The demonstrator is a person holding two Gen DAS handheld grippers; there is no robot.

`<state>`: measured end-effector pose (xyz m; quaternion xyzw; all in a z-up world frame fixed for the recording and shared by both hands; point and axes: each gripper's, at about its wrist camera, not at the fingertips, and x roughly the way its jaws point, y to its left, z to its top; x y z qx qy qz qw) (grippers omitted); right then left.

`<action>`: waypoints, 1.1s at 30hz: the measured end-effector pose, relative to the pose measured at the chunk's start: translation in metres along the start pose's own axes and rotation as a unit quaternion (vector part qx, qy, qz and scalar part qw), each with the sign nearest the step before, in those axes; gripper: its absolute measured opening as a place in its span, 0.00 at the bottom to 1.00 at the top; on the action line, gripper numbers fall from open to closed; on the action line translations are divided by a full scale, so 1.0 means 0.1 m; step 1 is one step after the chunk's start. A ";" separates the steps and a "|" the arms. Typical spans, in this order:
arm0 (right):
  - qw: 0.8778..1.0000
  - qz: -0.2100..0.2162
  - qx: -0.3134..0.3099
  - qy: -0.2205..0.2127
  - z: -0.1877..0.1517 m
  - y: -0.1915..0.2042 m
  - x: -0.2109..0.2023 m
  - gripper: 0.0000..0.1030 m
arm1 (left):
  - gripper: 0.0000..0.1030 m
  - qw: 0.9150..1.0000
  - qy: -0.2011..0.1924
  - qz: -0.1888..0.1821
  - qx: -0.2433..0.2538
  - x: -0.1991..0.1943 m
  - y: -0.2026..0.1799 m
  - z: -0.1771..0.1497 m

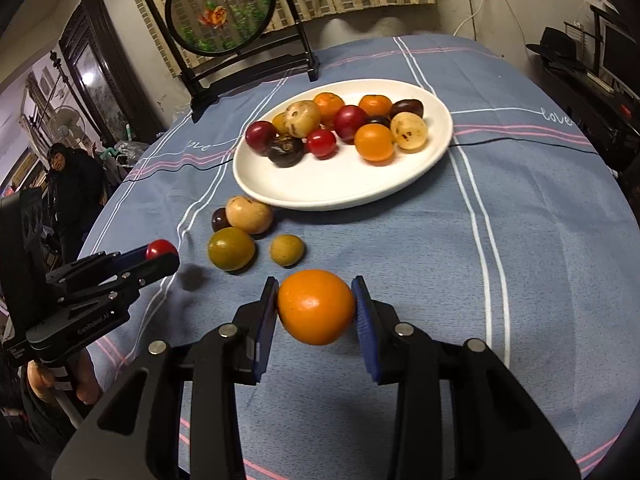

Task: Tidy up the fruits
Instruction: 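Place the red tomato and orange on the plate, opening both tools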

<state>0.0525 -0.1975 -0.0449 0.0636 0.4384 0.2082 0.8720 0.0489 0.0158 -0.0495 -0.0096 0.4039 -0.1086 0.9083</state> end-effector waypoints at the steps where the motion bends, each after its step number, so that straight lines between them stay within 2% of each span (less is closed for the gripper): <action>1: 1.000 0.001 -0.001 -0.001 0.01 0.01 0.00 0.36 | 0.29 1.000 -0.001 0.000 0.000 -0.01 0.01 0.00; 11: 1.000 0.004 -0.010 -0.003 0.12 0.05 0.03 0.36 | 0.29 1.000 -0.007 -0.005 -0.003 0.00 0.02 0.15; 17: 0.999 -0.010 -0.034 -0.016 0.39 0.05 0.04 0.36 | 0.30 1.000 -0.007 -0.021 0.010 0.11 -0.03 0.62; 22: 0.996 -0.041 -0.073 -0.013 0.79 0.05 0.31 0.36 | 0.30 0.999 0.020 -0.015 0.034 0.64 -0.13 1.16; 27: 0.992 -0.100 -0.078 0.008 0.95 -0.14 0.68 0.36 | 0.30 0.998 0.059 -0.012 0.025 1.11 -0.14 1.30; 31: 0.993 -0.101 -0.062 0.020 1.00 -0.31 0.80 0.36 | 0.31 0.997 0.068 -0.012 0.027 1.23 -0.13 1.32; 32: 0.993 -0.100 -0.061 0.024 1.01 -0.32 0.82 0.37 | 0.33 0.997 0.069 -0.010 0.027 1.24 -0.13 1.32; 33: 0.993 -0.100 -0.062 0.030 1.01 -0.32 0.85 0.39 | 0.50 0.997 0.071 -0.008 0.027 1.25 -0.14 1.33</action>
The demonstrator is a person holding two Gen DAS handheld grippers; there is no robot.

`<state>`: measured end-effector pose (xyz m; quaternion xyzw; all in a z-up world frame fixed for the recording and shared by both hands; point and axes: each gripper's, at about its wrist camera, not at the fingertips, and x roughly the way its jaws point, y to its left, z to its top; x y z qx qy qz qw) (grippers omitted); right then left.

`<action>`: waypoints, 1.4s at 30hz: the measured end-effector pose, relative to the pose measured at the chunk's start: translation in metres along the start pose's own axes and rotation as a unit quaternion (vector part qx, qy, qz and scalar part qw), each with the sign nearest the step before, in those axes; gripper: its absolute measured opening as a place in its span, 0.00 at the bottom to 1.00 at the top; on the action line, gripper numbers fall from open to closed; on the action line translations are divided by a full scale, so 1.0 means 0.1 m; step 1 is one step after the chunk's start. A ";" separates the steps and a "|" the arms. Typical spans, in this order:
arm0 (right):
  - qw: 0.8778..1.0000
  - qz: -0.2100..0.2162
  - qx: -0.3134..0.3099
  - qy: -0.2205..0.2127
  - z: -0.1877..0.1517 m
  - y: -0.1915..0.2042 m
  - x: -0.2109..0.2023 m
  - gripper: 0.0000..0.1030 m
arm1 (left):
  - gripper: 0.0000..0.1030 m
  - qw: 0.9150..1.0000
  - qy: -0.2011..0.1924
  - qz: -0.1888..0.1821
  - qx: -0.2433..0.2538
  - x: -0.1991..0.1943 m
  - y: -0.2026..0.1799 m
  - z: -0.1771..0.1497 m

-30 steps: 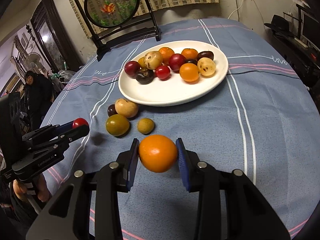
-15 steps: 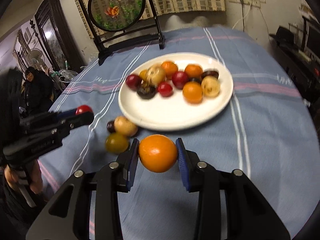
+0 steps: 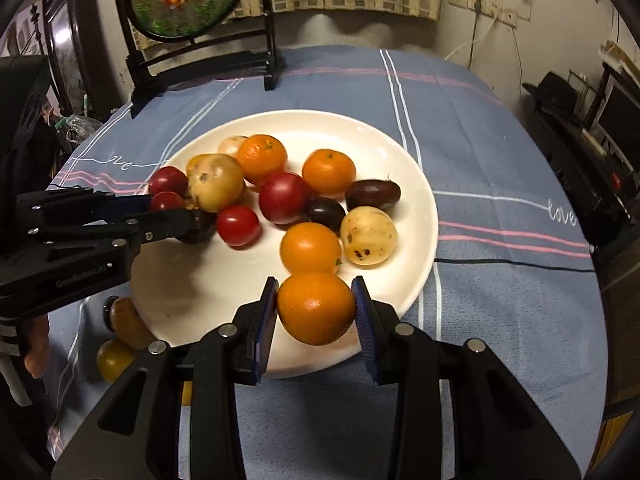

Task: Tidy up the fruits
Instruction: 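Place the red tomato and orange on the plate, opening both tools, then grasp a small yellow plum with the right tool while the left tool grasps the olive-green plum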

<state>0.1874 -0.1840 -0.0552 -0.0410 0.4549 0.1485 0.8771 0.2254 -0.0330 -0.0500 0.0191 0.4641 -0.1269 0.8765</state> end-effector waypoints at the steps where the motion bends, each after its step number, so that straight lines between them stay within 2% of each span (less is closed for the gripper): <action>1: 1.000 -0.002 -0.001 0.000 0.01 -0.01 0.01 0.55 | 0.61 1.000 -0.003 0.003 -0.004 -0.02 0.00 0.01; 2: 1.000 -0.008 0.000 -0.008 0.01 -0.01 -0.01 0.63 | 0.65 1.000 -0.011 0.005 -0.006 -0.06 0.00 0.02; 8: 0.999 -0.006 0.020 -0.048 0.00 -0.08 -0.37 0.63 | 0.65 0.998 -0.061 0.008 -0.019 -0.51 0.08 0.01; 11: 0.998 0.006 0.027 -0.061 -0.12 -0.07 -0.61 0.65 | 0.69 0.996 -0.089 0.016 -0.024 -0.79 0.07 -0.16; 14: 0.997 0.020 0.029 -0.064 -0.31 -0.01 -0.78 0.71 | 0.74 0.993 -0.111 0.032 -0.022 -1.03 0.04 -0.52; 21: 0.997 0.046 0.045 -0.039 -0.80 0.18 -0.87 0.76 | 0.74 0.995 -0.087 0.030 -0.049 -1.09 0.15 -1.23; 24: 0.997 0.052 0.046 -0.030 -0.86 0.28 -0.84 0.76 | 0.74 0.994 -0.080 0.029 -0.065 -1.11 0.24 -1.36; 31: 0.997 0.059 0.009 -0.040 -0.88 0.59 -0.78 0.76 | 0.75 0.991 -0.100 0.036 -0.076 -1.28 0.36 -1.49; 33: 0.998 0.061 -0.004 -0.033 -0.86 0.67 -0.68 0.67 | 0.75 0.991 -0.100 0.036 -0.079 -1.29 0.39 -1.52; 34: 0.998 0.061 -0.009 -0.027 -0.83 0.70 -0.62 0.55 | 0.75 0.991 -0.099 0.035 -0.081 -1.29 0.40 -1.54; 35: 0.998 0.059 -0.012 -0.020 -0.80 0.73 -0.55 0.47 | 0.75 0.991 -0.099 0.035 -0.082 -1.30 0.41 -1.55; 40: 0.998 0.050 -0.023 0.009 -0.69 0.80 -0.22 0.43 | 0.75 0.991 -0.098 0.035 -0.088 -1.32 0.46 -1.61; 42: 0.998 0.048 -0.025 0.026 -0.66 0.82 -0.06 0.28 | 0.75 0.991 -0.096 0.032 -0.090 -1.31 0.45 -1.61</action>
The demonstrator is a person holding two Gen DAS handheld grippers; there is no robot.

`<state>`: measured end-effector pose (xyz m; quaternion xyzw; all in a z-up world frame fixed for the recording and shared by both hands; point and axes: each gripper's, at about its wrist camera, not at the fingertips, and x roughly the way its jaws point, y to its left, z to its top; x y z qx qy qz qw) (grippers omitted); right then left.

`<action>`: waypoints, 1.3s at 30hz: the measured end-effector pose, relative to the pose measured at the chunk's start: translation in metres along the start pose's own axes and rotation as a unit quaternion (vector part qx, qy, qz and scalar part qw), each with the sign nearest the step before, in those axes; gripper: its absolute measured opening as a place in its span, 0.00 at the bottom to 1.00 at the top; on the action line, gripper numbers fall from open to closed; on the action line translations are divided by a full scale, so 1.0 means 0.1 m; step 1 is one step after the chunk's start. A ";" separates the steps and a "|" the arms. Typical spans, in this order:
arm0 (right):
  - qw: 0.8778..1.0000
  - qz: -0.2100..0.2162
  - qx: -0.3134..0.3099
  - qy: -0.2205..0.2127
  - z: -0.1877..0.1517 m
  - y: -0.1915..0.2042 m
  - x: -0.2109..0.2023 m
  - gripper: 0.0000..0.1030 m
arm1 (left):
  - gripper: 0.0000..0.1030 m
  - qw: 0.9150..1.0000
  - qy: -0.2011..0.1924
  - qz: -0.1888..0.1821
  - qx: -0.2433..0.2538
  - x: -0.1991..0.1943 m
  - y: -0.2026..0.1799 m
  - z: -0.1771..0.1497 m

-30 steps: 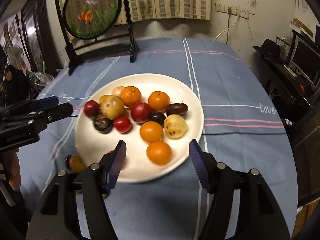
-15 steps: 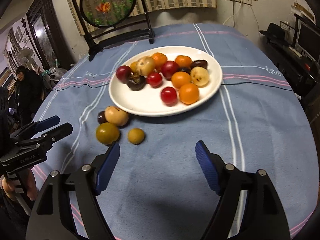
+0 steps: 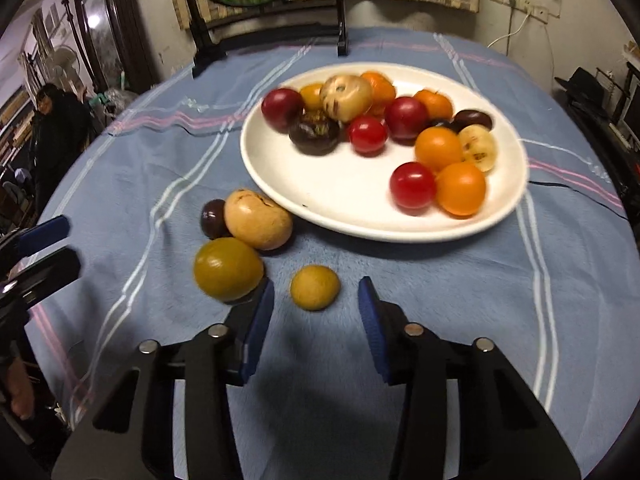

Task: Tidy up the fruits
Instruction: 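Grasp a small yellow plum with the right tool while the left tool grasps the olive-green plum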

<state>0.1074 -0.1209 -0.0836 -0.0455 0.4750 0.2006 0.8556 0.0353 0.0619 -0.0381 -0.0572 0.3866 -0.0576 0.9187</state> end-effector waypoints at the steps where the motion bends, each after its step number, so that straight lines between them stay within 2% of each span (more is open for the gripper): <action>1: 1.000 0.000 -0.004 0.001 0.01 0.01 0.05 0.27 | 0.75 1.000 0.002 -0.002 0.001 0.01 -0.02 0.00; 3: 1.000 -0.007 -0.016 0.001 0.00 0.06 0.01 0.27 | 0.76 1.000 0.006 -0.003 0.008 0.05 -0.07 0.00; 7: 1.000 -0.002 0.000 -0.019 -0.09 -0.01 -0.24 0.27 | 0.76 0.999 0.020 -0.017 0.022 0.16 -0.21 0.00; 14: 0.998 0.006 0.048 -0.041 -0.35 -0.40 -0.59 0.27 | 0.76 0.997 0.051 -0.045 0.042 0.51 -0.51 0.06; 18: 0.996 0.020 0.068 -0.052 -0.46 -0.55 -0.69 0.27 | 0.76 0.996 0.065 -0.039 0.046 0.68 -0.61 0.08; 29: 0.994 0.041 0.082 -0.051 -0.50 -0.64 -0.68 0.27 | 0.74 0.995 0.088 -0.015 0.045 0.93 -0.69 0.11; 31: 0.994 0.041 0.084 -0.051 -0.50 -0.65 -0.68 0.27 | 0.67 0.995 0.089 -0.015 0.045 0.95 -0.69 0.11; 33: 0.994 0.042 0.084 -0.050 -0.50 -0.64 -0.67 0.27 | 0.38 0.994 0.095 -0.020 0.045 1.00 -0.69 0.11; 39: 0.995 0.043 0.079 -0.048 -0.48 -0.58 -0.69 0.27 | 0.38 0.995 0.084 -0.034 0.034 0.90 -0.65 0.08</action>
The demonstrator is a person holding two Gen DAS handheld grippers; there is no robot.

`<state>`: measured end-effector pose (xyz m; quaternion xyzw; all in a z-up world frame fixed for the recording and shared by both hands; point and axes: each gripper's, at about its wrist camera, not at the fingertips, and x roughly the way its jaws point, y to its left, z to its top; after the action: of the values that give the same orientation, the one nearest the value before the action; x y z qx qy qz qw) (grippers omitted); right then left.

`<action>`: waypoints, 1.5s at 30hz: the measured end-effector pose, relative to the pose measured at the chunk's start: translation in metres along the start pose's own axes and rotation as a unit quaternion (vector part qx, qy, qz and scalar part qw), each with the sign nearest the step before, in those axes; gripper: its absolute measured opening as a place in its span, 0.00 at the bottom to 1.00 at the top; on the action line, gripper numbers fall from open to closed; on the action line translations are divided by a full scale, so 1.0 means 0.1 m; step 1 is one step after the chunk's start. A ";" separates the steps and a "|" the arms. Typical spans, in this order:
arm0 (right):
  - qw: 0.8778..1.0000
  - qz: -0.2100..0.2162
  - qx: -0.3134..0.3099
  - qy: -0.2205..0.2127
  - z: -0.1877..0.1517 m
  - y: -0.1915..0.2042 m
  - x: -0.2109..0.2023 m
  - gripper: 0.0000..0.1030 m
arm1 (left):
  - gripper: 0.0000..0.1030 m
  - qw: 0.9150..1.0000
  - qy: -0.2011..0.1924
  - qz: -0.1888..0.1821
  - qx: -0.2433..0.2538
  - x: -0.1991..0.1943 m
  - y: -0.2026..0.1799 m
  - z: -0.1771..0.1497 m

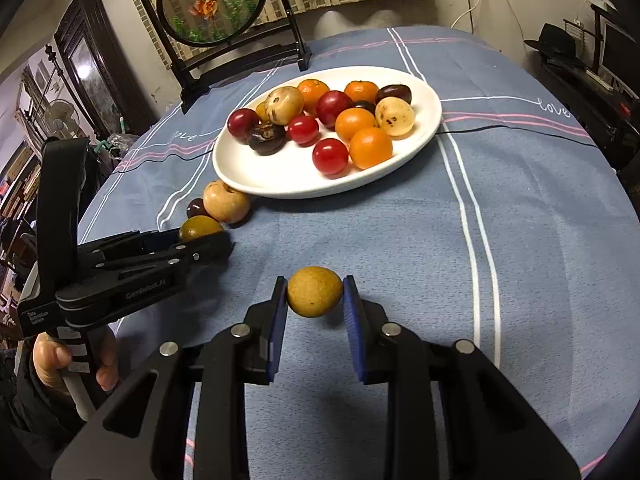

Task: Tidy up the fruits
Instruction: 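Grasp a small yellow plum with the right tool while the left tool grasps the olive-green plum, then carry the yellow plum and olive-green plum onto the plate and open both tools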

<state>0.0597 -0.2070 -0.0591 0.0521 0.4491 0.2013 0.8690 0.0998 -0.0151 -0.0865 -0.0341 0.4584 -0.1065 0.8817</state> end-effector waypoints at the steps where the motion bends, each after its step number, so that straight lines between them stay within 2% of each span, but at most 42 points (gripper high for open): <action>1: 1.000 0.000 -0.001 -0.001 0.00 0.01 0.00 0.27 | 0.38 1.000 -0.003 -0.002 -0.002 -0.04 0.01 -0.01; 11: 1.000 0.005 -0.017 0.012 0.01 0.18 0.09 0.27 | 0.38 0.999 -0.032 -0.032 0.000 -0.44 0.01 -0.09; 16: 1.000 0.012 -0.023 0.013 0.07 0.23 0.10 0.27 | 0.38 0.998 -0.045 -0.035 0.005 -0.56 0.03 0.04; 20: 0.999 0.010 -0.044 0.002 0.28 0.30 0.07 0.27 | 0.38 0.998 -0.054 -0.035 0.009 -0.61 0.08 0.30; 24: 0.997 0.002 -0.071 -0.017 0.60 0.39 0.10 0.27 | 0.38 0.998 -0.045 -0.041 0.005 -0.43 0.14 0.77; 29: 0.994 -0.037 -0.101 -0.021 1.01 0.39 0.40 0.27 | 0.38 1.000 -0.007 -0.029 -0.004 0.03 0.18 1.15; 38: 0.995 -0.047 -0.087 0.009 1.23 0.20 0.83 0.27 | 0.39 0.999 0.013 -0.037 -0.006 0.32 0.20 1.24; 39: 0.995 -0.051 -0.084 0.007 1.24 0.19 0.84 0.29 | 0.39 0.999 0.015 -0.036 -0.007 0.33 0.21 1.25; 40: 0.995 -0.053 -0.080 0.000 1.25 0.18 0.83 0.43 | 0.42 0.999 0.013 -0.038 -0.009 0.33 0.21 1.26; 41: 0.995 -0.057 -0.075 -0.014 1.26 0.16 0.79 0.57 | 0.55 0.999 0.004 -0.038 -0.011 0.29 0.22 1.27; 42: 0.995 -0.059 -0.073 -0.024 1.27 0.15 0.74 0.58 | 0.62 0.999 -0.007 -0.034 -0.013 0.25 0.23 1.29; 45: 0.995 -0.064 -0.069 -0.043 1.28 0.13 0.57 0.58 | 0.63 0.999 -0.028 -0.030 -0.011 0.10 0.24 1.33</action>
<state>0.1872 -0.1609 -0.0232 -0.0281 0.3990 0.1736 0.8999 0.2172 0.0008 -0.0211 -0.0600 0.4335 -0.1268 0.8902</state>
